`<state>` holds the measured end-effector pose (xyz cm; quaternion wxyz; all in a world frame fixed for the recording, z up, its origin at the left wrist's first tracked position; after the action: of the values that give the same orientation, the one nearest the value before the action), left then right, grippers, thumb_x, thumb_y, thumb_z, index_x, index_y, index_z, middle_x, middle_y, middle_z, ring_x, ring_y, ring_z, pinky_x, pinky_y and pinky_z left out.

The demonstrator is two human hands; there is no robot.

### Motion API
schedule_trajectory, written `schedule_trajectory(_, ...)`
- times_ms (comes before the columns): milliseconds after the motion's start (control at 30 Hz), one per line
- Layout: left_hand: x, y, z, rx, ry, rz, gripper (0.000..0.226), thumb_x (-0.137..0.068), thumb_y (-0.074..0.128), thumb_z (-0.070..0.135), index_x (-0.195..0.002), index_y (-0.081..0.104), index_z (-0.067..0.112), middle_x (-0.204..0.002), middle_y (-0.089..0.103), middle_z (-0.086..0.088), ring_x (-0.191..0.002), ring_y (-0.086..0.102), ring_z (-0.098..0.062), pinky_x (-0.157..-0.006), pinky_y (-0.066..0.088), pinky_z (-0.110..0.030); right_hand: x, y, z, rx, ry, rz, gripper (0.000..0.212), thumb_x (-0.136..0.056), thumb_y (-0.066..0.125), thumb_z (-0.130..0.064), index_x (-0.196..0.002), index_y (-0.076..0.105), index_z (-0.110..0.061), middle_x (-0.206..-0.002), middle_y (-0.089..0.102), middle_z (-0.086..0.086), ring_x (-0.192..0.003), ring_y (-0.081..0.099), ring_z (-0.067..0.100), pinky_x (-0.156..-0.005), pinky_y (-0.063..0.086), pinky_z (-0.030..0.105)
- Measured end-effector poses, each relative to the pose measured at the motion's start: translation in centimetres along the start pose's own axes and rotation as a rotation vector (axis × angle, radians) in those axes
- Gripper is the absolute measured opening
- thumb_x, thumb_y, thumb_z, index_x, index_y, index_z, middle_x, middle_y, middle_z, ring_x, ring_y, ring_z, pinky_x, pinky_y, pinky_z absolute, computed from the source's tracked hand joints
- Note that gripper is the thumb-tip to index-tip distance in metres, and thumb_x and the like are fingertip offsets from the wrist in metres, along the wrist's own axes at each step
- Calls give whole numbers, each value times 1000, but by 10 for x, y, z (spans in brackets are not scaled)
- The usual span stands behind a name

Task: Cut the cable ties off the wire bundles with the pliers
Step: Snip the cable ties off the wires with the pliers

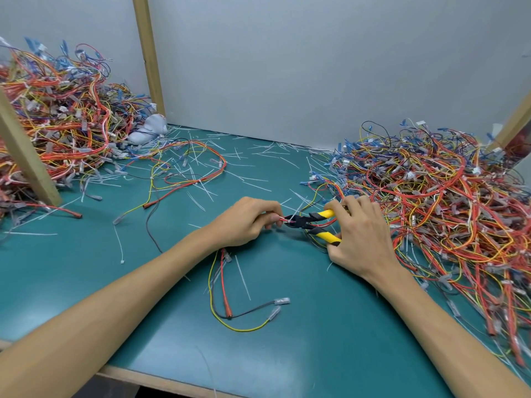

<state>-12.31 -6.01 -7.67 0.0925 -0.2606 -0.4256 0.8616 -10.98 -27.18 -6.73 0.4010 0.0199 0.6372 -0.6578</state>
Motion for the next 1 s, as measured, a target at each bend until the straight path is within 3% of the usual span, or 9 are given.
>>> schedule_trajectory(200, 0, 1, -1, 34, -3, 6, 17, -98, 50, 8, -92, 66, 11, -76, 68, 0, -68, 59, -13, -68, 45, -21, 2, 3, 1, 4, 31, -57, 49, -58, 67, -29, -104, 59, -15, -93, 56, 5, -90, 50, 30, -78, 38, 39)
schedule_trajectory(333, 0, 0, 0, 39, 6, 13, 17, -98, 50, 7, -91, 65, 9, -68, 60, 15, -64, 56, 1, -65, 38, -8, 1, 3, 1, -19, 47, -83, 46, -61, 66, -31, -104, 59, -15, -94, 55, 4, -89, 49, 29, -78, 38, 39)
schedule_trajectory(533, 0, 0, -2, 41, -20, 1, 20, -98, 48, 7, -90, 66, 12, -68, 61, 5, -65, 54, -7, -63, 38, -11, 3, 2, -2, -16, 55, -85, 45, -63, 70, -33, -104, 59, -15, -94, 55, 4, -88, 49, 28, -77, 37, 39)
schedule_trajectory(633, -1, 1, -2, 45, -26, -5, 21, -99, 48, 8, -89, 65, 12, -65, 58, 8, -63, 52, -7, -63, 38, -12, 3, 1, -3, -14, 69, -86, 46, -64, 72, -34, -103, 59, -15, -93, 56, 5, -88, 49, 28, -77, 38, 39)
schedule_trajectory(1000, 0, 1, -2, 52, -30, 13, 21, -99, 48, 6, -88, 65, 11, -62, 55, 20, -61, 52, -1, -61, 35, -7, 3, -1, -1, -102, 101, -38, 44, -62, 62, -37, -101, 61, -17, -90, 55, 2, -85, 47, 26, -75, 39, 37)
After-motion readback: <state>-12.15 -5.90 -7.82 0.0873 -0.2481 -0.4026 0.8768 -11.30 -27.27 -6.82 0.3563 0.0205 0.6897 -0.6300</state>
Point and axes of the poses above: each hand's wrist, its own x-axis away from the middle knuckle, its own y-axis out of the palm, z = x × y, the point moved 4 cm from there along -x, towards the middle knuckle
